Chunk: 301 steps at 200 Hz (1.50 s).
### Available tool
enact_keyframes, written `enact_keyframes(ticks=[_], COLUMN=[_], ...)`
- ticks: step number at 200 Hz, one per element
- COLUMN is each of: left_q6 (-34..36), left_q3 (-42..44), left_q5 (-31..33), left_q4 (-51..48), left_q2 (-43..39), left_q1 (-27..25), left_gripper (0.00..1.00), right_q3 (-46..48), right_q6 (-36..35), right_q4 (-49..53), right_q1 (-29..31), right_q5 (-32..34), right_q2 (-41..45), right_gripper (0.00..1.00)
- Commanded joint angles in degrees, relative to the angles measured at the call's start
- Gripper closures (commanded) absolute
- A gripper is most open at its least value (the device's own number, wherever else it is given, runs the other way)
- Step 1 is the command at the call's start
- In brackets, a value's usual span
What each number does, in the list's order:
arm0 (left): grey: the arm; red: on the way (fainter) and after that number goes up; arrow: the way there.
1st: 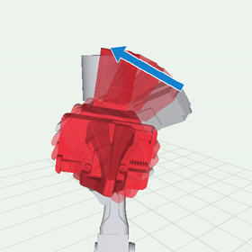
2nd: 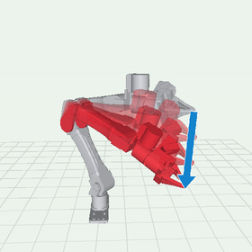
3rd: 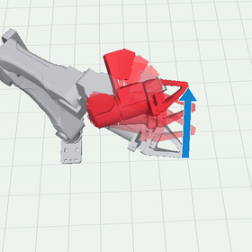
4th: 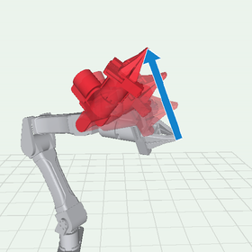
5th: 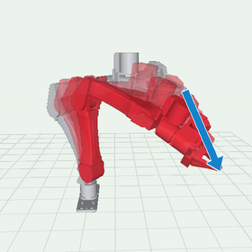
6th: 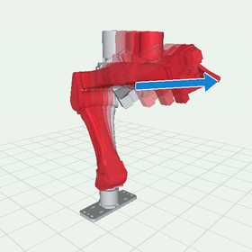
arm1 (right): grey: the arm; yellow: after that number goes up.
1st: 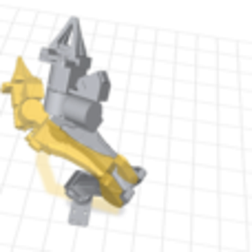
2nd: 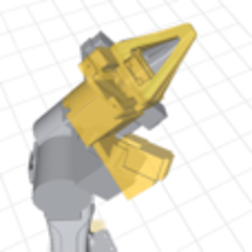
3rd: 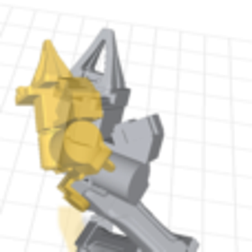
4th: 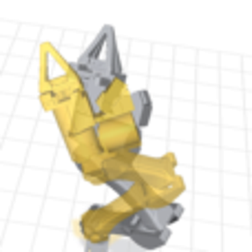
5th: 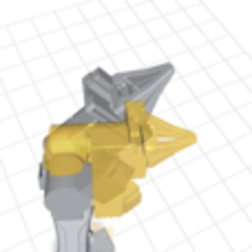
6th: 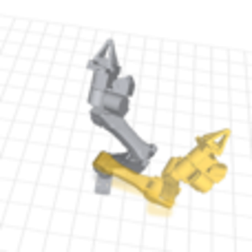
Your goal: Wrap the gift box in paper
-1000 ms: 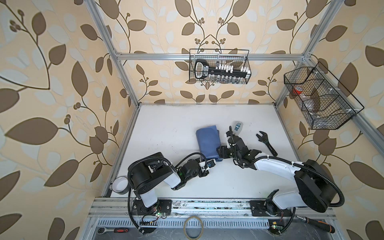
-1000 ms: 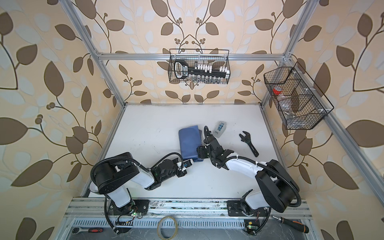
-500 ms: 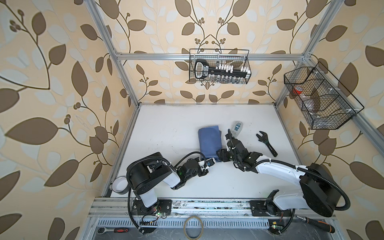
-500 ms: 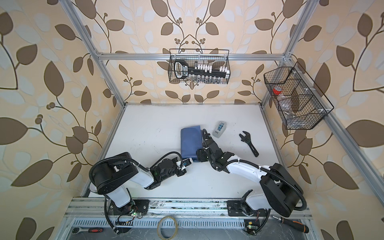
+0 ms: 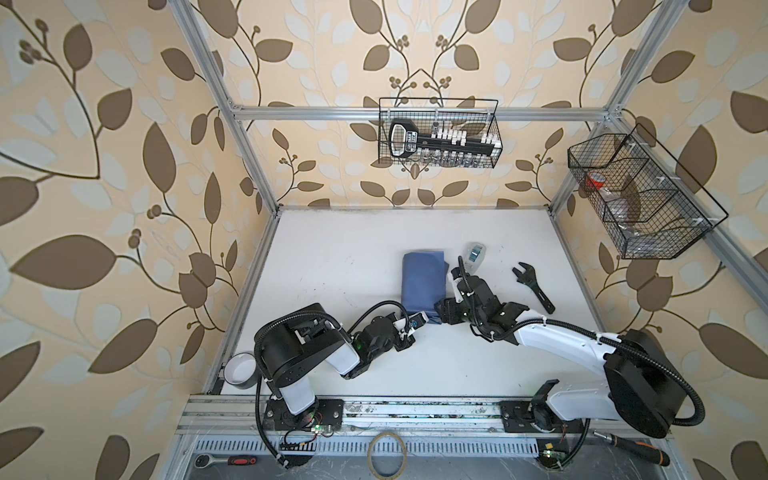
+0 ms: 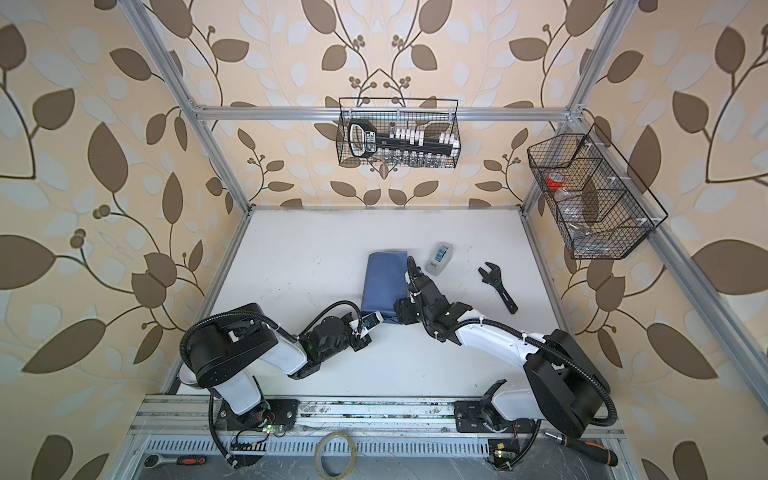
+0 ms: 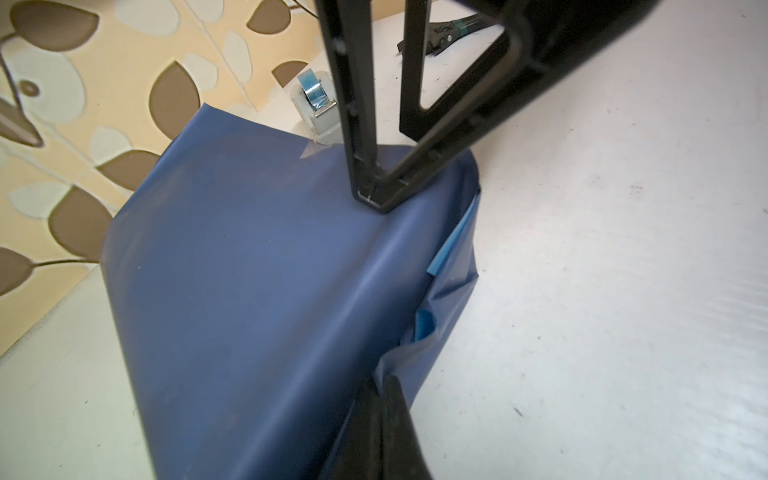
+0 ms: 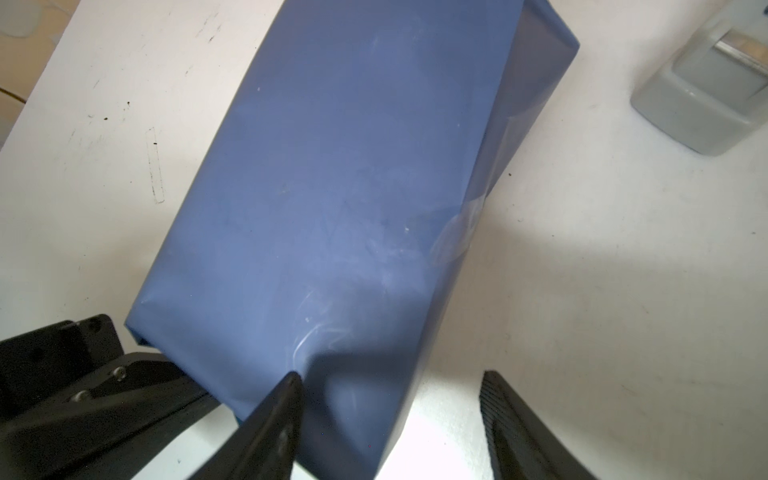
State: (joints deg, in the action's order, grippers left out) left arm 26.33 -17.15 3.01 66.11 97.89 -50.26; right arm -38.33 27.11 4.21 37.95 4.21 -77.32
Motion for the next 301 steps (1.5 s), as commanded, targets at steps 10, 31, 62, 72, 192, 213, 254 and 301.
enact_keyframes(ticks=[10,31,62,72,192,213,254,301], left_q6=[-1.45,-1.35,-1.54,-1.63,-1.98,-1.98,-2.06,-1.87], left_q3=[-0.18,-1.28,-1.08,-0.96,-1.06,-1.07,-1.31,-1.22], left_q5=[-0.73,-1.43,-1.51,-1.34,-1.93,-1.93,-2.00,-1.93], left_q4=[5.20,2.58,3.62,3.85,2.64,2.14,1.92,1.48], left_q2=[0.09,-0.23,0.79,0.86,0.05,-0.35,-0.53,-0.83], left_q1=[0.78,0.73,0.78,0.77,0.76,0.77,0.78,0.78], left_gripper=[1.00,1.00,1.00,1.00,1.00,1.00,1.00,1.00], right_q3=[-1.25,-0.91,-0.94,-1.20,16.26,17.71,17.52,16.64], right_q6=[-1.98,-2.23,-3.73,-4.44,-7.24,-7.22,-7.58,-10.29], right_q4=[3.24,3.52,3.64,3.62,-13.03,-17.66,-26.62,-32.87], right_q1=[-0.69,-0.82,-0.86,-0.80,5.45,7.12,9.04,9.77], right_q5=[-1.22,-1.30,-2.23,-2.71,1.32,3.21,5.31,7.97], right_q2=[-1.44,-2.39,0.24,2.02,12.74,9.03,-0.64,-7.17], right_gripper=[0.32,0.33,0.31,0.30,0.04,0.00,0.01,0.04])
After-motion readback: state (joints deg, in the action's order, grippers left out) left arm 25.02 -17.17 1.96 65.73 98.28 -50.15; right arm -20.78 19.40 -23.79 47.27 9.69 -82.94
